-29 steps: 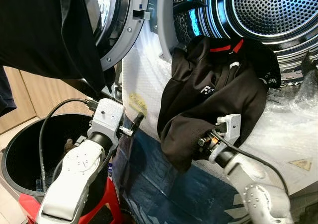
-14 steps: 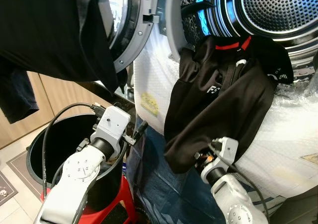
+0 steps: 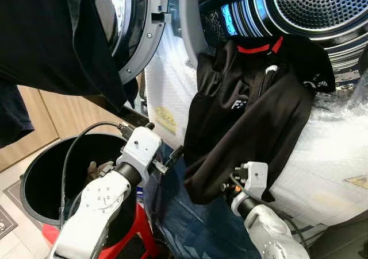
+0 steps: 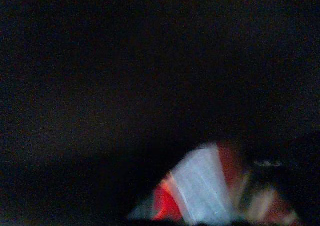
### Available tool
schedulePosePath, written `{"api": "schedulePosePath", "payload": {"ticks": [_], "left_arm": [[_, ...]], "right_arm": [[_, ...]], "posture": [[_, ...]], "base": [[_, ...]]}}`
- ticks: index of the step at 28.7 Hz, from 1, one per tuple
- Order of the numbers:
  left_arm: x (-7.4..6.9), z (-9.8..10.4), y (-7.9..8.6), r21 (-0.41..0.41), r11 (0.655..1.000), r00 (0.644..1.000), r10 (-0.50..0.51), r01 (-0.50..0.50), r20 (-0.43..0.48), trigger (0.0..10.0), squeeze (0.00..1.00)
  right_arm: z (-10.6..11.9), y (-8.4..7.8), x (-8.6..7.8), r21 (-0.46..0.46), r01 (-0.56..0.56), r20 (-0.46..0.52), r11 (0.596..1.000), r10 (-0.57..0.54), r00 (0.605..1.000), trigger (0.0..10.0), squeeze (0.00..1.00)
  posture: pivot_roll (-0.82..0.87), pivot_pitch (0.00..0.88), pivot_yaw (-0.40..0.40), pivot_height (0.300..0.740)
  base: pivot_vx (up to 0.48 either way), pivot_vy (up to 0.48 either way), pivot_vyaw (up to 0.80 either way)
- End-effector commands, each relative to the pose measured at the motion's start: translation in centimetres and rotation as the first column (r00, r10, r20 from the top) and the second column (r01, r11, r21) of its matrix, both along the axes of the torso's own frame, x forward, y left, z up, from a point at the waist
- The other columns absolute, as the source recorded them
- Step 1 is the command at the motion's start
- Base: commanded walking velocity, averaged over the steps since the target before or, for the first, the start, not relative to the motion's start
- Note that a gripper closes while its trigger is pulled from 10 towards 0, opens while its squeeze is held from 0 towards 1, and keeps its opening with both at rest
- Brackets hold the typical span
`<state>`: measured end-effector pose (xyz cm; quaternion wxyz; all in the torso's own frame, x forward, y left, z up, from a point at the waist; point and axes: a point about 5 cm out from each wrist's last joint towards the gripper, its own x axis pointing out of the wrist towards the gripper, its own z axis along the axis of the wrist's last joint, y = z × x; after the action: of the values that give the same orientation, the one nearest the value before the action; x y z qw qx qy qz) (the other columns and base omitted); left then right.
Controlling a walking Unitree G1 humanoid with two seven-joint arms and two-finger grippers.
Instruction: Clothes washing
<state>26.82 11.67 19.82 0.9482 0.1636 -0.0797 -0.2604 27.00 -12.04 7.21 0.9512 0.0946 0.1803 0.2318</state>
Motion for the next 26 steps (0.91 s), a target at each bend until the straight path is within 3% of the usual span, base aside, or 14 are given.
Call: {"api": "schedulePosePath", "payload": {"ticks": [1,6,12,21,24,25,26], "left_arm": [[-0.3,-0.3,-0.4,0.021,0.999,0.999,-0.043,0.043,-0.017,10.0,0.0],[-0.3,-0.5,-0.5,0.025,0.998,0.998,-0.048,0.049,-0.028,10.0,0.0],[-0.4,-0.6,-0.8,0.03,0.998,0.998,-0.06,0.061,-0.031,10.0,0.0],[-0.5,-0.8,-0.9,0.049,0.996,0.997,-0.072,0.074,-0.036,10.0,0.0],[-0.3,-0.7,-0.8,0.048,0.997,0.998,-0.064,0.065,-0.029,10.0,0.0],[-0.3,-0.6,-0.8,0.045,0.997,0.998,-0.058,0.059,-0.024,10.0,0.0],[-0.2,-0.6,-0.8,0.044,0.998,0.998,-0.053,0.054,-0.021,10.0,0.0]], "right_arm": [[0.7,0.1,-0.7,0.001,-0.106,0.037,0.994,0.106,0.994,10.0,0.0],[2.4,-0.5,-1.0,0.036,-0.22,0.109,0.975,0.215,0.97,10.0,0.0],[4.2,-0.4,-1.9,0.071,-0.391,0.185,0.918,0.373,0.909,10.0,0.0],[2.7,-0.9,-3.9,0.027,-0.518,0.114,0.855,0.512,0.851,10.0,0.0],[2.7,-0.3,-3.6,0.04,-0.506,0.122,0.861,0.499,0.858,10.0,0.0],[2.8,0.3,-3.2,0.07,-0.483,0.133,0.873,0.471,0.872,0.0,0.0],[2.9,0.7,-3.0,0.092,-0.466,0.14,0.88,0.452,0.881,0.0,0.0]], "posture": [[0.18,0.067,-0.103,0.74],[0.17,0.064,-0.113,0.74],[0.18,0.06,-0.125,0.74],[0.17,0.061,-0.127,0.74],[0.17,0.059,-0.131,0.74],[0.17,0.059,-0.131,0.74],[0.17,0.059,-0.131,0.74]], "base": [[0.0,0.0,0.0],[0.0,0.0,0.0],[0.0,0.0,0.0],[0.0,0.0,0.0],[0.0,0.0,0.0],[0.0,0.0,0.0],[0.0,0.0,0.0]]}}
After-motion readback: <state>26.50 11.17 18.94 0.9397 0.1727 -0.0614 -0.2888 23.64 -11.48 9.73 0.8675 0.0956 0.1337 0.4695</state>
